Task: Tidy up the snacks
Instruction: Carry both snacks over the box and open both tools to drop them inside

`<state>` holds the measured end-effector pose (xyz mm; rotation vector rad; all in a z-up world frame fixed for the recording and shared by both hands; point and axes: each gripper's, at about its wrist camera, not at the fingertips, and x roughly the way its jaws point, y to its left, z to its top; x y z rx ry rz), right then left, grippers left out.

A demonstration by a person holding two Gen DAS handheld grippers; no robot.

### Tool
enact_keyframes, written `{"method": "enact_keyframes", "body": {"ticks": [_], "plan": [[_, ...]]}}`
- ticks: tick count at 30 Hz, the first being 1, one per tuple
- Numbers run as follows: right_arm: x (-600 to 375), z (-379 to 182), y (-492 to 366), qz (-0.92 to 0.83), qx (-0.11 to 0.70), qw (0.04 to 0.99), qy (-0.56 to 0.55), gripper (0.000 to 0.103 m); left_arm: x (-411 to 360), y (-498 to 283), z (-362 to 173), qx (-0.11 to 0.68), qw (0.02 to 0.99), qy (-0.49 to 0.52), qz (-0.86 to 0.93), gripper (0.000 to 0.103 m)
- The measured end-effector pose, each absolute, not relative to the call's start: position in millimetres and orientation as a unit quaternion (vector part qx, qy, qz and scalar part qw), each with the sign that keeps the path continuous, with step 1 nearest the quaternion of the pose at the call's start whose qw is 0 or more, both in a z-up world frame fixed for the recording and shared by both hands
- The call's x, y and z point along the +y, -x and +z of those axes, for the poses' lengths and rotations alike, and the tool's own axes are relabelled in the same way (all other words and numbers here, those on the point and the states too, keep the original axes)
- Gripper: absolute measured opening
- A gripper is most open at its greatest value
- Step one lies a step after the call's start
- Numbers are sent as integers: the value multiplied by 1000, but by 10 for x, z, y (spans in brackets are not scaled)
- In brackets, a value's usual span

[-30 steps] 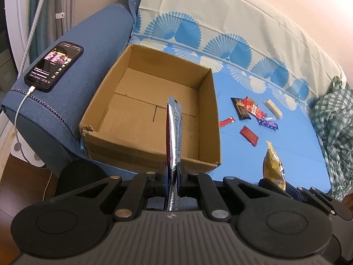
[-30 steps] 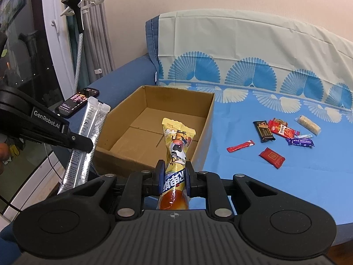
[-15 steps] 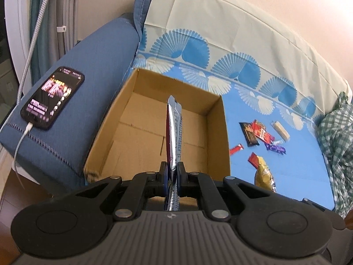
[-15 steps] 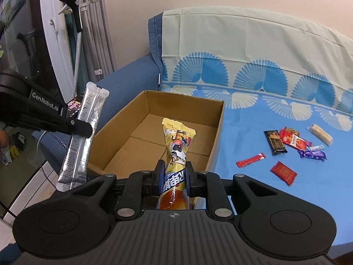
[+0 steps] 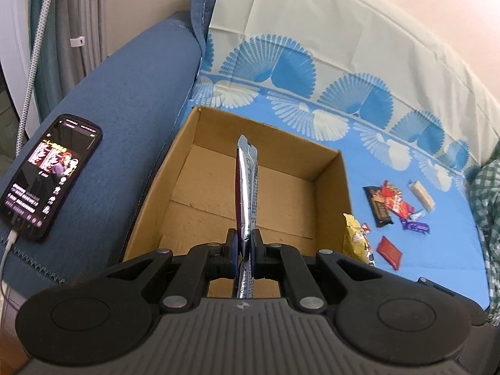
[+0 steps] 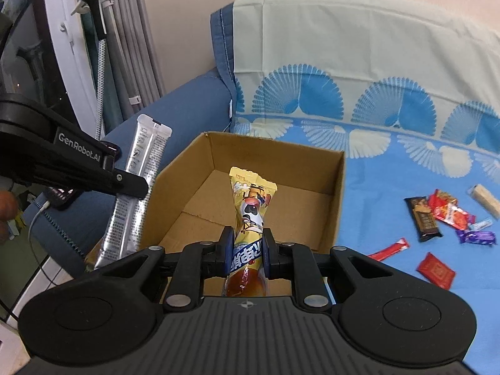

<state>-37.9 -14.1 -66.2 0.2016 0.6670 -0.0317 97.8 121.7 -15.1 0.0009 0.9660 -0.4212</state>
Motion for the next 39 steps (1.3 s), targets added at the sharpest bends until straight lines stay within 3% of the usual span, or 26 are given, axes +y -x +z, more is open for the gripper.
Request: {"method": "enact_keyframes", "body": {"ticks": [22, 23, 24, 25, 26, 31, 39], "plan": [[-136, -1261, -283, -9, 403, 907, -121, 21, 1028, -1518, -923, 519, 837, -53, -166, 10], [-146, -1241, -300, -11, 401, 907, -125, 30, 1032, -1521, -906, 515, 840, -54, -163, 24], [-164, -1217, -306, -12, 402, 906, -130, 50, 1049, -1523, -873, 509, 844, -53, -158, 40], [-182, -1177, -314, -18, 399, 907, -136, 61, 1064, -1520, -837, 503, 849, -49, -152, 82], [-200, -1139, -301, -26, 394, 908, -139, 77, 1106, -1500, -782, 493, 857, -42, -144, 102], [-160, -910, -103, -27, 375, 918, -123, 89, 1297, -1223, -631, 464, 874, -70, -124, 103], [142, -669, 704, -21, 367, 923, -109, 97, 1651, -334, -566, 476, 872, -76, -91, 103]]}}
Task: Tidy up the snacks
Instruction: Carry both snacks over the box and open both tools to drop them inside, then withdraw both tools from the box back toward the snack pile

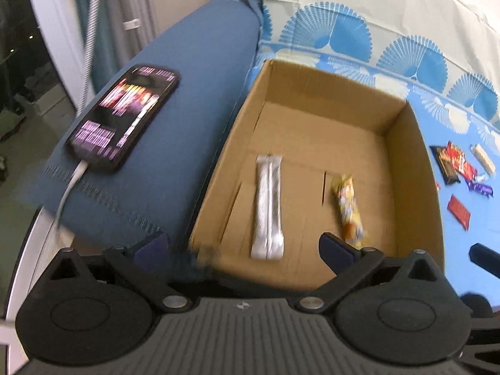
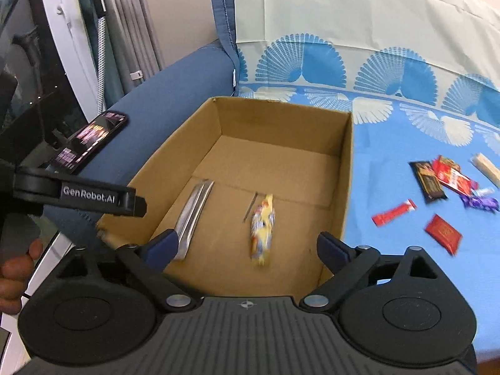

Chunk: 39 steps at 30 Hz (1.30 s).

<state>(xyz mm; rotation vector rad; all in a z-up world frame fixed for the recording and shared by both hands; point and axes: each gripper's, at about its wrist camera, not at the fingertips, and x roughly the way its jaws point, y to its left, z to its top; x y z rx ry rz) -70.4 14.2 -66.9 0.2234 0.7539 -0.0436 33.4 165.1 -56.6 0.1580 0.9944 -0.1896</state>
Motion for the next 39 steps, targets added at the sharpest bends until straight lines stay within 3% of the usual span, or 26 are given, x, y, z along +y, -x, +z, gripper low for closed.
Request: {"method": "enact_keyframes", "body": {"ticks": [20, 39], "plan": [[350, -119, 1820, -27, 269, 960, -79, 102, 1686, 765, -62, 419, 896, -81, -128, 103], [336, -53, 2107, -34, 242, 965, -95, 102, 1650, 994, 61, 398, 903, -92, -131, 103]]}}
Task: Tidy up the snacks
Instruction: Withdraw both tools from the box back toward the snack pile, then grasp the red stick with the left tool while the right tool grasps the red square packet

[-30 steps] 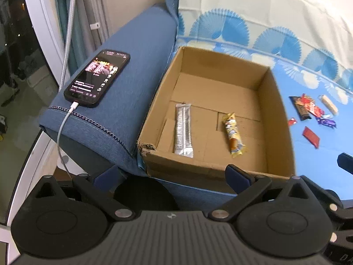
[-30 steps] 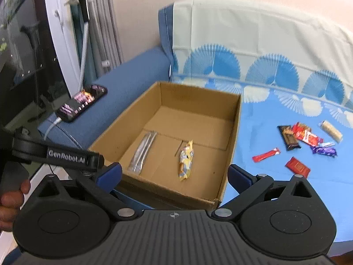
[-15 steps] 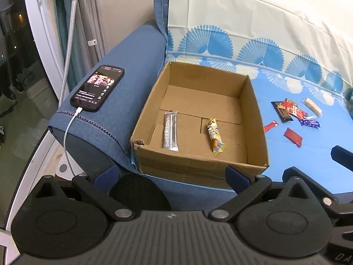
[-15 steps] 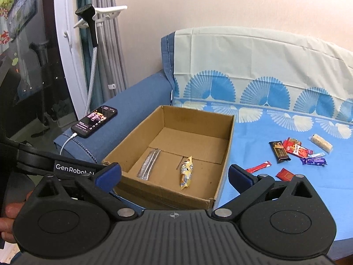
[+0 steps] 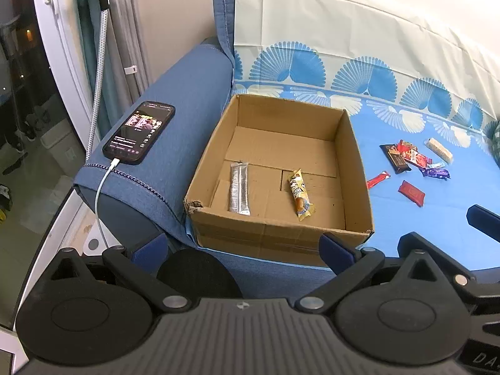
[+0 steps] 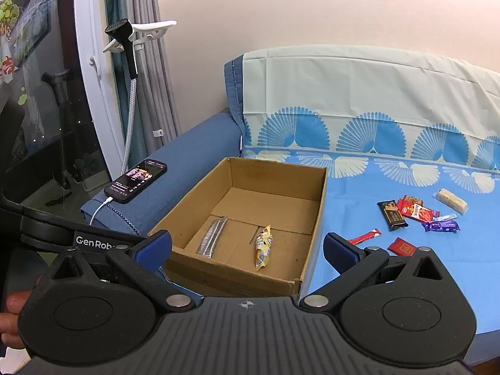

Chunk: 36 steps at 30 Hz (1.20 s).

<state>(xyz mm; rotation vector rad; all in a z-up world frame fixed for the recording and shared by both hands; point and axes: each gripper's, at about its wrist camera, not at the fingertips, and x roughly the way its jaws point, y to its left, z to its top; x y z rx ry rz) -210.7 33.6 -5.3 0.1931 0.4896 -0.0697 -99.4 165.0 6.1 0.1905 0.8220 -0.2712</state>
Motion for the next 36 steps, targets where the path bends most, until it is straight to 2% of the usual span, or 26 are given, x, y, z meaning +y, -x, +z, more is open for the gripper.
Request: {"method": "enact_keyframes", "body": {"ticks": [24, 30, 36], "plan": [[-67, -306, 1968, -41, 263, 951, -159, 102, 1205, 765, -103, 428, 885, -131, -127, 103], [-590, -434, 1983, -99, 261, 941, -193, 102, 759, 570, -52, 430, 880, -141, -145, 103], [-1374, -674, 2027, -187, 271, 921, -209, 102, -72, 349, -48, 427, 862, -176, -206, 103]]}}
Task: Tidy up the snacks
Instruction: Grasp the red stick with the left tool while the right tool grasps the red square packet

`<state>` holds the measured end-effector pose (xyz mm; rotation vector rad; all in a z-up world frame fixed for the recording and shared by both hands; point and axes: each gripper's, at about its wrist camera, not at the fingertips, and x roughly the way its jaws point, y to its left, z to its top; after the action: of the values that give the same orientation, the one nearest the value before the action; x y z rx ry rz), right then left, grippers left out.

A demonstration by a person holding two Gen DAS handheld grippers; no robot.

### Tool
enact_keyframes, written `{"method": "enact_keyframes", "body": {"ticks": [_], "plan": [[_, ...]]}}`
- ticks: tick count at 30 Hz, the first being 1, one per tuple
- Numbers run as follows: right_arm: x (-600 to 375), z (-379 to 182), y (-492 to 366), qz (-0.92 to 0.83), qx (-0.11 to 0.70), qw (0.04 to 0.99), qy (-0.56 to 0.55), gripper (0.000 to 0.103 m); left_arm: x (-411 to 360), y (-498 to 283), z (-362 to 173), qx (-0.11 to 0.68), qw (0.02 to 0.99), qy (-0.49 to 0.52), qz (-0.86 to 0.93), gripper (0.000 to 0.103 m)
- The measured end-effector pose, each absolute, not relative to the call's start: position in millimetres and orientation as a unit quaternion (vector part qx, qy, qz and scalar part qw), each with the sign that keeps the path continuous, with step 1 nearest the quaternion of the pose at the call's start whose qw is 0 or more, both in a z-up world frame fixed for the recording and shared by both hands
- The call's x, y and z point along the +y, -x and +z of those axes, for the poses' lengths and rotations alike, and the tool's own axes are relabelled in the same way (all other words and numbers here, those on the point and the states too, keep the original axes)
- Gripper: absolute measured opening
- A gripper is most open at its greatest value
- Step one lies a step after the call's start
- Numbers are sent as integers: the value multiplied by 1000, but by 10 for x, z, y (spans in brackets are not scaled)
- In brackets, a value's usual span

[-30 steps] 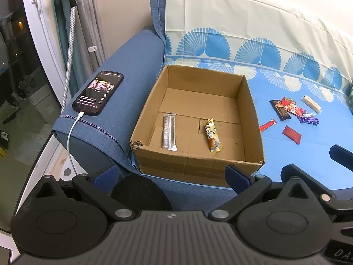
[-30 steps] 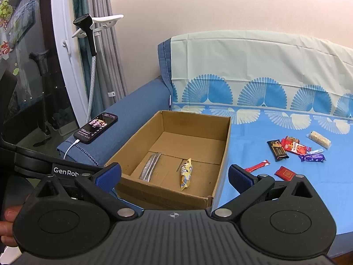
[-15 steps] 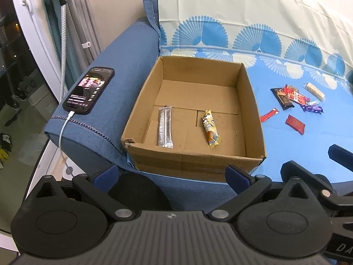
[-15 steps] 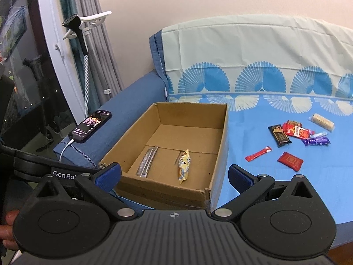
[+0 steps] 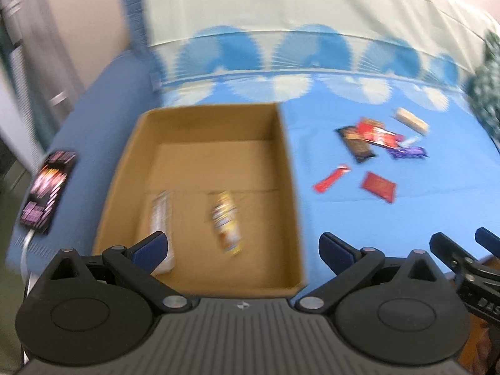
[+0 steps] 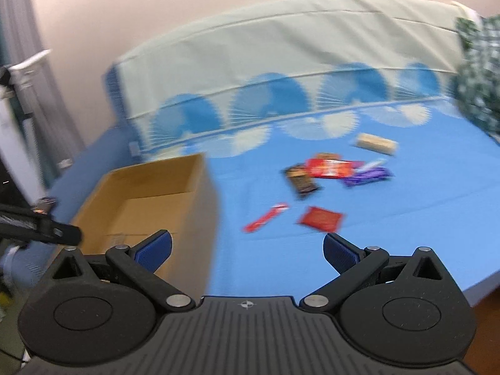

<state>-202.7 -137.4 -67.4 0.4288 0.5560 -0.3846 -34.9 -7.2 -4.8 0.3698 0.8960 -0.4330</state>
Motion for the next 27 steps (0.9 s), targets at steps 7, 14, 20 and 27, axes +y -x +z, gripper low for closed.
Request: {"method": "enact_keyframes", "body": {"ticks": [7, 14, 20, 27], "plan": [[-2196, -1101, 1855, -231, 309, 903, -187, 102, -1393, -7, -482, 432, 811, -261, -297, 103], [-2847, -1765, 1293, -208, 366, 892, -167, 102, -2407, -677, -1508, 465, 748, -354, -314, 103], [-3121, -2408, 639, -152, 417, 885, -142, 102, -2729, -1176, -2207, 491, 716, -391, -305, 103], [-3115, -2852, 229, -95, 396, 911, -56, 102, -2700, -1611, -2561, 542, 691, -350, -325, 103]]}}
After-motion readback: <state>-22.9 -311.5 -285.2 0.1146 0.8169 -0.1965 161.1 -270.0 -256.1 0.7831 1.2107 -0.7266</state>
